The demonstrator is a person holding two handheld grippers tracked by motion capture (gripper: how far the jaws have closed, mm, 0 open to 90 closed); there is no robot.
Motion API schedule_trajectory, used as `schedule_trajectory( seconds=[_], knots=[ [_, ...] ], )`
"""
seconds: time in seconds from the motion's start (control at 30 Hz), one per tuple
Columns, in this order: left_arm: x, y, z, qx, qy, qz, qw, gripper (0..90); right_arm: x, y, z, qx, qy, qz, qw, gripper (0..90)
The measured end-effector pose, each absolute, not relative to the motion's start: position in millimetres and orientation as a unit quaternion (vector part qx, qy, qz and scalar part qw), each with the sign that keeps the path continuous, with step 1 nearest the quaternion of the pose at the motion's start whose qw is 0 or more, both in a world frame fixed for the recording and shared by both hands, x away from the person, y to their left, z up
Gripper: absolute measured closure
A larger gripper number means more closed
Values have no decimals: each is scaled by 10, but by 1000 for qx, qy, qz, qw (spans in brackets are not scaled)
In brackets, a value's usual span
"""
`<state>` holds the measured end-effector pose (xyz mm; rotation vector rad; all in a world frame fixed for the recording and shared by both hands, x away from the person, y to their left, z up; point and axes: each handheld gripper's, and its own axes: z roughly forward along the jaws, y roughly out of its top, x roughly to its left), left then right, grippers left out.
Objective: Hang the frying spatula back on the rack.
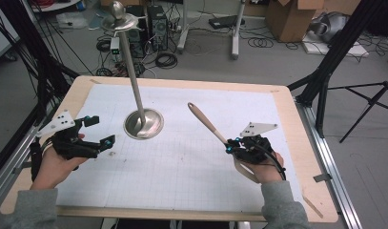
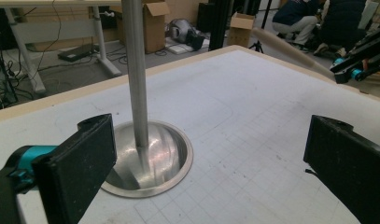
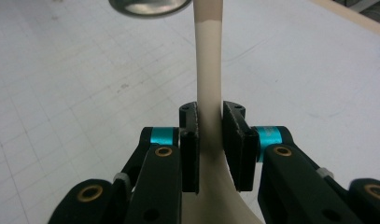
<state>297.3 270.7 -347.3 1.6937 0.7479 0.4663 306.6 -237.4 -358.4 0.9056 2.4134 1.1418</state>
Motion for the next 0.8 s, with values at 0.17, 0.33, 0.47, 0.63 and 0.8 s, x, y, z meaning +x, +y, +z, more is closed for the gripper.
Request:
schedule_trajectory(
  seconds=[0.17,0.33,0.47,0.63,0.8],
  knots=[
    [2981,2707,-3485,723,324,196,577,29,3080,-2405,-3512,316,839,416,155,773],
    [2977,2710,-3482,721,325,195,580,29,3092,-2397,-3451,312,835,427,153,774],
    [2980,2719,-3484,721,327,199,577,29,3098,-2381,-3380,311,830,439,150,774],
    [2982,2719,-3482,713,333,195,585,29,3095,-2342,-3255,314,821,449,163,773],
    [2984,2718,-3484,713,331,194,587,29,3106,-2296,-3154,303,821,454,165,773]
  ],
)
